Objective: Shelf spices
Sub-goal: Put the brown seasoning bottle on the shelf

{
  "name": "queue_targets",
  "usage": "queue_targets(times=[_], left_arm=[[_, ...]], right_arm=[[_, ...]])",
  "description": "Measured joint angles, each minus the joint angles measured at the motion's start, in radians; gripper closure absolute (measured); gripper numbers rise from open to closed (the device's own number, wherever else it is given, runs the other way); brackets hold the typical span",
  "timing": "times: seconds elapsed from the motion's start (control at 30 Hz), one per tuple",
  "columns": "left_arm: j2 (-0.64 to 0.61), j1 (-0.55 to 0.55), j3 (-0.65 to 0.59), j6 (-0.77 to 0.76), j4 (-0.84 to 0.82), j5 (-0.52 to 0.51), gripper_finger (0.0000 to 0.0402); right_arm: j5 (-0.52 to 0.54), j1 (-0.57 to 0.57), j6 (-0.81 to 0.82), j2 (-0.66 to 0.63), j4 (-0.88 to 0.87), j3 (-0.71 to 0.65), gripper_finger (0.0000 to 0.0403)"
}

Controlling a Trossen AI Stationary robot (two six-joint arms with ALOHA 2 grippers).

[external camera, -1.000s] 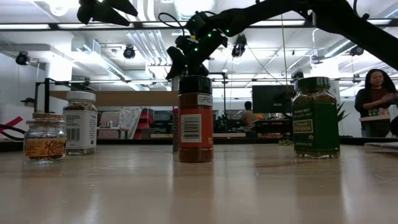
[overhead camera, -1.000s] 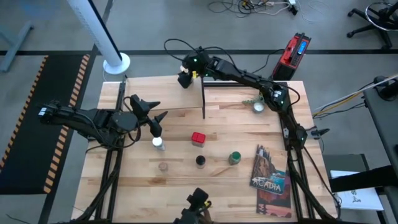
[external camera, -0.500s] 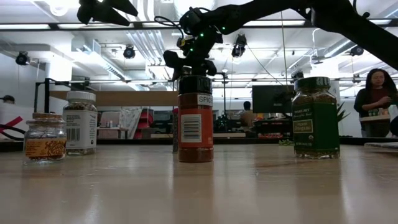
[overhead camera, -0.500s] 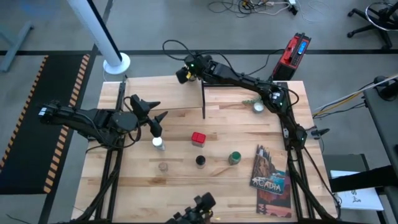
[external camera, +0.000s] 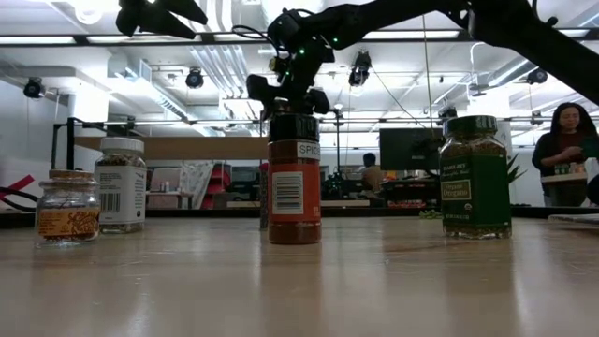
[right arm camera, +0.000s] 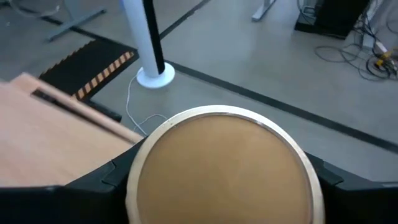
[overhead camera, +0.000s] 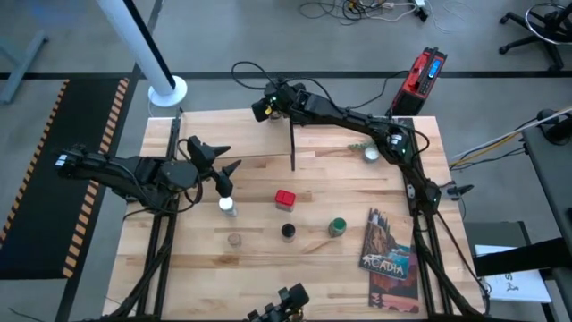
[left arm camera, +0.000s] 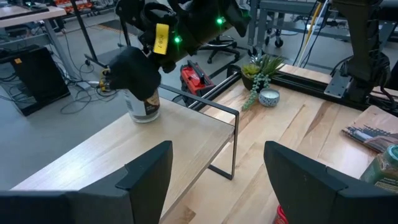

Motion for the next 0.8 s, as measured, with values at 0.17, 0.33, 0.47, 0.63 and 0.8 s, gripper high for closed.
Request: queue_targets(times=[0.17,0.33,0.47,0.63,0.8], left_arm=[[0.000,0.000,0.000,0.000,0.000,0.000,0.0159],[0.000,0.000,0.000,0.000,0.001,0.000,0.0159],[0.000,0.000,0.000,0.000,0.001,0.000,0.0159],[0.000,0.000,0.000,0.001,0.000,0.000,0.0159],[0.000,0.000,0.000,0.004,-0.001,0.000,0.0159]], right_arm=[[-0.006,0.003,-0.001,0.000,-0.001,0.000,0.0130],[-0.006,0.002,-0.014,0.000,-0.003,0.004,0.0111],[-0.007,0.006,-0.033,0.000,-0.004,0.023,0.0097],[-0.008,0.012,-0.064,0.000,-0.006,0.073,0.0083],[-0.008,0.019,-0.081,-0.001,-0.081,0.127,0.0075]])
